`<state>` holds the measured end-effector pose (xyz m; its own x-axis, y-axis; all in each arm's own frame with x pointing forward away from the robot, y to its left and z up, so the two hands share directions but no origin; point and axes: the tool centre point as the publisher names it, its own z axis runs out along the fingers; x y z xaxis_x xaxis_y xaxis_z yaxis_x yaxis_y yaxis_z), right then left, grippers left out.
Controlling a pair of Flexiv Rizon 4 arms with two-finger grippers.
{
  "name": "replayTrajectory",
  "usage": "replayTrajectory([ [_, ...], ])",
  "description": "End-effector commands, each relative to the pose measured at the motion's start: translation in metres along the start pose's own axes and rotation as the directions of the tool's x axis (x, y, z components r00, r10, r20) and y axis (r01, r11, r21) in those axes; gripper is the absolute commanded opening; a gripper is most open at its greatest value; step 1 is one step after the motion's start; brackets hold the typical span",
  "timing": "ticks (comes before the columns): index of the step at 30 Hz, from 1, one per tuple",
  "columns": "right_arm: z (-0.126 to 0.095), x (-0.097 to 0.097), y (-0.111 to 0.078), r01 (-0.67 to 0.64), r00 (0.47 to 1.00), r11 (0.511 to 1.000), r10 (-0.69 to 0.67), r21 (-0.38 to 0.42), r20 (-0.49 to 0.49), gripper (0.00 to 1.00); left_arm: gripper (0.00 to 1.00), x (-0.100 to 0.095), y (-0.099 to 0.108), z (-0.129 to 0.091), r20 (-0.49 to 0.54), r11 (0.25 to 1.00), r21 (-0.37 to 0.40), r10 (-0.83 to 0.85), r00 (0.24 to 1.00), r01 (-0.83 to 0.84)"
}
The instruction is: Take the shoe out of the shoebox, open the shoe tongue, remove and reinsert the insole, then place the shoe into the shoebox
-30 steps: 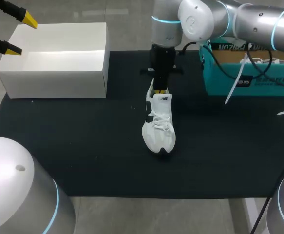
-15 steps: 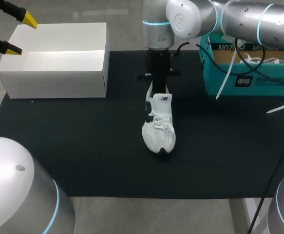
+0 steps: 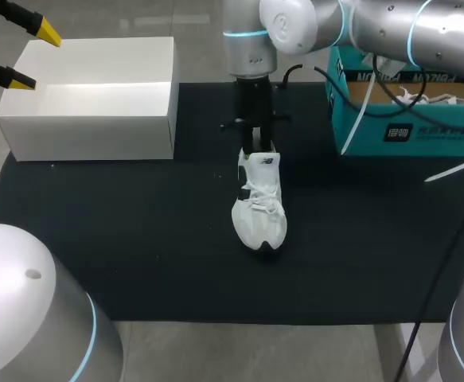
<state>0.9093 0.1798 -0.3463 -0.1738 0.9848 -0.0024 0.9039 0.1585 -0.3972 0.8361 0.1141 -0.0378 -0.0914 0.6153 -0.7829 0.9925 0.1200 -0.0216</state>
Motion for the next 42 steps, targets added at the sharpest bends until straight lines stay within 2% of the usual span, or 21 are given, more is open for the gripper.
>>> replayTrajectory([
  [1, 0.0, 0.0, -0.003, -0.007, 1.0, 1.0, 0.007, -0.006, -0.003, 0.89, 1.0, -0.001, 0.002, 0.0, -0.004, 1.0, 0.004, 0.0, 1.0, 0.0],
  [2, 0.0, -0.001, -0.004, -0.012, 1.0, 1.0, 0.012, -0.009, -0.006, 1.0, 1.0, -0.001, 0.002, 0.0, -0.004, 1.0, 0.004, 0.0, 1.0, 0.0],
  [16, 0.007, -0.004, -0.008, -0.027, 0.999, 1.0, 0.027, 0.003, -0.02, 1.0, 1.0, -0.001, 0.002, 0.0, -0.004, 1.0, 0.004, 0.0, 1.0, 0.0],
  [29, -0.004, -0.005, -0.027, -0.048, 0.999, 0.999, 0.048, -0.005, 0.001, 1.0, 1.0, -0.001, 0.002, 0.0, -0.004, 1.0, 0.004, 0.0, 1.0, 0.0],
  [38, 0.001, -0.001, -0.039, -0.063, 0.998, 0.998, 0.063, 0.0, -0.016, 1.0, 1.0, -0.001, 0.002, 0.0, -0.004, 1.0, 0.004, 0.0, 1.0, 0.0],
  [42, 0.002, 0.001, -0.051, -0.076, 0.997, 0.997, 0.076, 0.011, -0.021, 1.0, 1.0, -0.001, 0.002, 0.0, -0.004, 1.0, 0.004, 0.0, 1.0, 0.0],
])
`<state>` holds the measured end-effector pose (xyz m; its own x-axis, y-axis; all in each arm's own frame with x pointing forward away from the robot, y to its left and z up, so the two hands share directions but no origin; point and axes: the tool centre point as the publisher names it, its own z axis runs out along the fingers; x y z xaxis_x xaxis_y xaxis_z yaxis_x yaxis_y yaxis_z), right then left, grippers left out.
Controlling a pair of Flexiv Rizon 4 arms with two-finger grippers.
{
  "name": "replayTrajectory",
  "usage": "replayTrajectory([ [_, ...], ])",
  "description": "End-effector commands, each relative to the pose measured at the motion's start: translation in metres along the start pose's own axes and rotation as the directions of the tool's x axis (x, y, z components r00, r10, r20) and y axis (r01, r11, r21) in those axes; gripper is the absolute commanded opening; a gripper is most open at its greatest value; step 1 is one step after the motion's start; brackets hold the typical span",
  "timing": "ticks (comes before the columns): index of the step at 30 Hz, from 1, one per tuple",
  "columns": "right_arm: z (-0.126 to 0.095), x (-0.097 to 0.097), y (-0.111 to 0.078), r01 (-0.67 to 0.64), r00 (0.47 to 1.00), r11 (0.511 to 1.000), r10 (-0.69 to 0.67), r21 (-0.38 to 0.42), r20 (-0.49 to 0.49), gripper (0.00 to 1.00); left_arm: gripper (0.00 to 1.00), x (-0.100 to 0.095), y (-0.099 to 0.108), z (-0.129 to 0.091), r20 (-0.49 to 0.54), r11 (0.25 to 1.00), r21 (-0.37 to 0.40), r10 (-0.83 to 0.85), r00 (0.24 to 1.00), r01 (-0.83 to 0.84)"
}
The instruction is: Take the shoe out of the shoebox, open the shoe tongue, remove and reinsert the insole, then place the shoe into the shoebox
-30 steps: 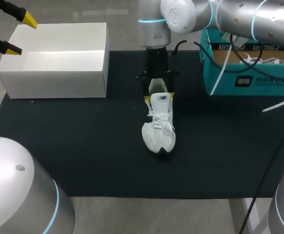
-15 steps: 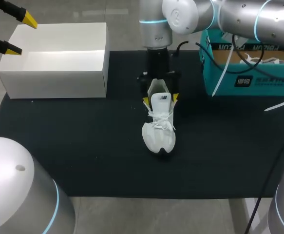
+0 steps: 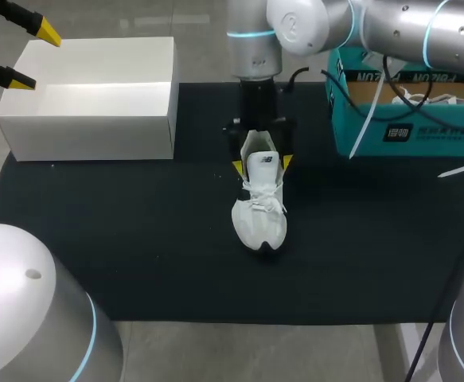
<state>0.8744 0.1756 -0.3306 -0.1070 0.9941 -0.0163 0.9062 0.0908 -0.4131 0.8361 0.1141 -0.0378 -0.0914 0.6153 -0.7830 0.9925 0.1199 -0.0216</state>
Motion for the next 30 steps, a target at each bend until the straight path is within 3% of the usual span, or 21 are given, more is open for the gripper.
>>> replayTrajectory([
  [1, 0.003, -0.002, -0.017, -0.013, 1.0, 1.0, 0.013, -0.003, -0.008, 1.0, 1.0, -0.001, 0.002, 0.0, -0.004, 1.0, 0.004, 0.0, 1.0, 0.0],
  [6, 0.001, 0.004, -0.04, -0.042, 0.999, 0.999, 0.042, 0.001, -0.014, 1.0, 1.0, -0.001, 0.002, 0.0, -0.004, 1.0, 0.004, 0.0, 1.0, 0.0],
  [15, 0.004, 0.003, -0.065, -0.099, 0.995, 0.995, 0.099, 0.01, -0.03, 1.0, 1.0, -0.001, 0.002, 0.0, -0.004, 1.0, 0.004, 0.0, 1.0, 0.0],
  [16, 0.004, 0.003, -0.067, -0.107, 0.994, 0.994, 0.108, 0.009, -0.031, 0.53, 1.0, -0.001, 0.002, 0.0, -0.004, 1.0, 0.004, 0.0, 1.0, 0.0],
  [17, 0.005, 0.002, -0.067, -0.113, 0.993, 0.994, 0.113, 0.003, -0.032, 0.4, 1.0, -0.001, 0.002, 0.0, -0.004, 1.0, 0.004, 0.0, 1.0, 0.0],
  [19, 0.004, 0.0, -0.067, -0.119, 0.992, 0.993, 0.119, -0.004, -0.033, 0.0, 1.0, -0.001, 0.002, 0.0, -0.004, 1.0, 0.004, 0.0, 1.0, 0.0],
  [30, -0.007, -0.001, -0.052, -0.116, 0.993, 0.992, 0.116, -0.048, -0.001, 0.0, 1.0, -0.001, 0.002, 0.0, -0.004, 1.0, 0.004, 0.0, 1.0, 0.0],
])
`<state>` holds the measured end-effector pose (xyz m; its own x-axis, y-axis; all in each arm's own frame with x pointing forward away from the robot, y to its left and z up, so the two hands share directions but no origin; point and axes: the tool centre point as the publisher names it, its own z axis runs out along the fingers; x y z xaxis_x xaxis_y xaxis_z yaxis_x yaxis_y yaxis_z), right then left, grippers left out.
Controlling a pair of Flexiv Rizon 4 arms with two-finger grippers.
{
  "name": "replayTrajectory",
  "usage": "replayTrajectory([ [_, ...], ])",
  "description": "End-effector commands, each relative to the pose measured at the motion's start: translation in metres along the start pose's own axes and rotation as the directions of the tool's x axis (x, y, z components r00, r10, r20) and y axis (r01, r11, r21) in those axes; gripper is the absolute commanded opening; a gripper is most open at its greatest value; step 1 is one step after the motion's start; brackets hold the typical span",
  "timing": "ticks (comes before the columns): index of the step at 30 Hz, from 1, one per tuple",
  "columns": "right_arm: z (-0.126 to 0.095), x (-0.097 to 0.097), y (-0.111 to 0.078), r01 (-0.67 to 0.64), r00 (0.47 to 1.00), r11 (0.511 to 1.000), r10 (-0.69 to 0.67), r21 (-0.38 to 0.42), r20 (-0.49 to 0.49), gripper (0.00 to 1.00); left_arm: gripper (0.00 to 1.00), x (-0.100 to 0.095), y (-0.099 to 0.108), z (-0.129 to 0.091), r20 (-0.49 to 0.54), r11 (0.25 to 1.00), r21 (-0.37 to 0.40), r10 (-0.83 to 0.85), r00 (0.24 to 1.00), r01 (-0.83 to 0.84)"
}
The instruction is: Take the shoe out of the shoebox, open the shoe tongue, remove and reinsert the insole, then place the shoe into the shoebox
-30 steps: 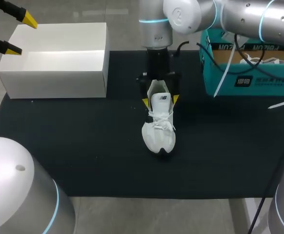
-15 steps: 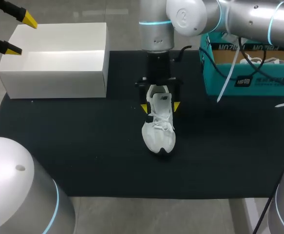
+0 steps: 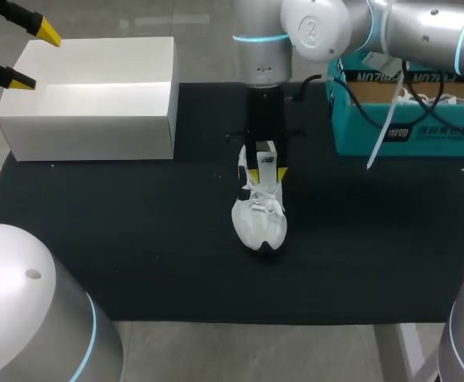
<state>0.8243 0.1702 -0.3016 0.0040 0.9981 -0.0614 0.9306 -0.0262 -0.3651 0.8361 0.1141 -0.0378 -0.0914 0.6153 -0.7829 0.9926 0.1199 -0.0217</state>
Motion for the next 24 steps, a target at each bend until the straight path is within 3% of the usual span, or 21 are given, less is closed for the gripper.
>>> replayTrajectory([
  [1, -0.002, 0.001, 0.008, 0.007, 1.0, 1.0, -0.007, -0.004, 0.003, 0.0, 1.0, -0.001, 0.002, 0.0, -0.004, 1.0, 0.004, 0.0, 1.0, 0.0],
  [13, 0.016, 0.0, 0.041, 0.013, 1.0, 1.0, -0.014, -0.012, -0.023, 0.0, 1.0, -0.001, 0.002, 0.0, -0.004, 1.0, 0.004, 0.0, 1.0, 0.0],
  [24, 0.013, -0.004, 0.055, 0.024, 1.0, 0.999, -0.024, -0.026, -0.015, 0.0, 1.0, -0.001, 0.002, 0.0, -0.004, 1.0, 0.004, 0.0, 1.0, 0.0],
])
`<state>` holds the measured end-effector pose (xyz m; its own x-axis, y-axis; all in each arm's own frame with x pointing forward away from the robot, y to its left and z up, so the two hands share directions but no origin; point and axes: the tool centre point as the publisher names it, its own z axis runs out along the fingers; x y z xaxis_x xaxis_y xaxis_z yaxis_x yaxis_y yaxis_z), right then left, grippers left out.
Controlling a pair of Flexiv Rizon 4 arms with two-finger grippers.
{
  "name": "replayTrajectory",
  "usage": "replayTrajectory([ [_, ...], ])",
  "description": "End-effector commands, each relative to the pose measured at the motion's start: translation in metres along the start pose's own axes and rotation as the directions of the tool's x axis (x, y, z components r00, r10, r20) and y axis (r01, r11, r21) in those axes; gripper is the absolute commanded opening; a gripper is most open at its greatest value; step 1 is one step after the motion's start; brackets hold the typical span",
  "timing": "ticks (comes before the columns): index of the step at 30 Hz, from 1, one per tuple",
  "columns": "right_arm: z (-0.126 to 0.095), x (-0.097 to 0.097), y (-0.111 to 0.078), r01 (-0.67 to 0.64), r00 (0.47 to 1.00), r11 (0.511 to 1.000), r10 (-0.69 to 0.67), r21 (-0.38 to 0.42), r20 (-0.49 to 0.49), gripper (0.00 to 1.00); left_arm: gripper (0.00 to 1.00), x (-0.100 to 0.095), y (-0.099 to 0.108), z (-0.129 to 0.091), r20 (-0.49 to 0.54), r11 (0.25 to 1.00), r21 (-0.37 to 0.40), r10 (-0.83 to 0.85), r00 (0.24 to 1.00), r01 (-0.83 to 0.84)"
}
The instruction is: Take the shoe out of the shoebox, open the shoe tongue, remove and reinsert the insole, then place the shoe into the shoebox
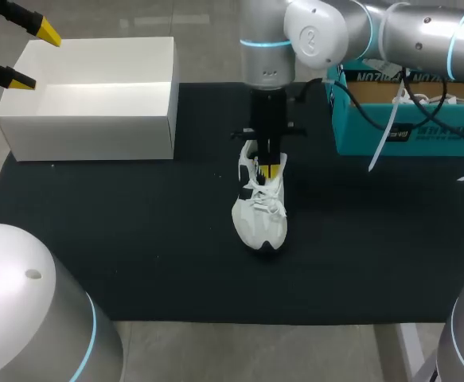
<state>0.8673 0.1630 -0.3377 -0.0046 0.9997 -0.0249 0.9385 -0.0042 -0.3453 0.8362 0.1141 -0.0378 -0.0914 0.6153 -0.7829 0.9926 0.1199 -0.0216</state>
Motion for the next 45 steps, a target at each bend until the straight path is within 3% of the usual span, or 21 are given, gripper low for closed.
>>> replayTrajectory([
  [1, -0.008, 0.001, -0.001, 0.0, 1.0, 1.0, 0.0, -0.007, 0.02, 0.0, 1.0, -0.001, 0.002, 0.0, -0.004, 1.0, 0.004, 0.0, 1.0, 0.0],
  [10, -0.021, -0.015, -0.039, -0.059, 0.997, 0.998, 0.059, -0.013, 0.051, 0.0, 1.0, -0.001, 0.002, 0.0, -0.004, 1.0, 0.004, 0.0, 1.0, 0.0],
  [14, -0.017, -0.02, -0.045, -0.086, 0.994, 0.996, 0.086, 0.007, 0.075, 0.0, 1.0, -0.001, 0.002, 0.0, -0.004, 1.0, 0.004, 0.0, 1.0, 0.0],
  [18, -0.008, -0.02, -0.04, -0.106, 0.989, 0.994, 0.103, 0.02, 0.103, 0.0, 1.0, -0.001, 0.002, 0.0, -0.004, 1.0, 0.004, 0.0, 1.0, 0.0],
  [24, 0.0, -0.017, -0.022, -0.081, 0.995, 0.997, 0.081, 0.003, 0.058, 0.0, 1.0, -0.001, 0.002, 0.0, -0.004, 1.0, 0.004, 0.0, 1.0, 0.0],
  [34, -0.002, -0.008, 0.0, -0.04, 0.998, 0.999, 0.04, -0.014, 0.043, 0.0, 1.0, -0.001, 0.002, 0.0, -0.004, 1.0, 0.004, 0.0, 1.0, 0.0],
  [45, -0.004, -0.002, 0.01, -0.009, 0.999, 1.0, 0.009, -0.014, 0.048, 0.0, 1.0, -0.001, 0.002, 0.0, -0.004, 1.0, 0.004, 0.0, 1.0, 0.0],
])
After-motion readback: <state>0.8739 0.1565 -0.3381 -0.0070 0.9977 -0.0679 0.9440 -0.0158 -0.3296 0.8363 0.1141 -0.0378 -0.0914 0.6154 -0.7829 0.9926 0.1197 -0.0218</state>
